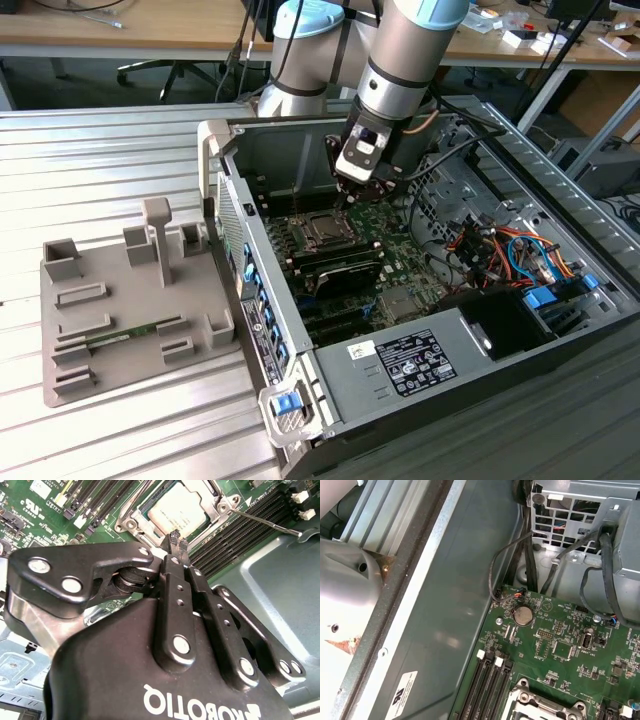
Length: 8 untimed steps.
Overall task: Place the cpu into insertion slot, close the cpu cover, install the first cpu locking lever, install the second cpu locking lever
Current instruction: 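Install the first cpu locking lever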
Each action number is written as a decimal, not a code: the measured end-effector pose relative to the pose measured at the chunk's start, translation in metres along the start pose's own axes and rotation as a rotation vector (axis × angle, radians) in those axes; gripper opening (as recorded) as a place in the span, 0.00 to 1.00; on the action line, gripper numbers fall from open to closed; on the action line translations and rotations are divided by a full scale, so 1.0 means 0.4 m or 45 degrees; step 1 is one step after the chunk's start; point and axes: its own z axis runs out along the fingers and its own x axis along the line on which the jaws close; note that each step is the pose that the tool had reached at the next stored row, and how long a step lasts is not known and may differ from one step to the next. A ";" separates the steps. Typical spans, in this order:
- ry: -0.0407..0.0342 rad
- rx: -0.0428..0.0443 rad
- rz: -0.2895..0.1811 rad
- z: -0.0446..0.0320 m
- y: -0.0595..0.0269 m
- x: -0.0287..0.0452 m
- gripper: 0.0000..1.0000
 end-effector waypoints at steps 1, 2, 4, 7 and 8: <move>-0.0002 0.000 -0.004 0.000 0.000 0.000 0.10; -0.0002 0.000 -0.007 0.000 0.000 0.000 0.10; -0.0004 0.000 -0.014 0.000 0.000 0.000 0.10; -0.0006 0.001 -0.022 0.000 0.000 0.000 0.10; -0.0007 0.001 -0.024 0.000 0.000 0.000 0.10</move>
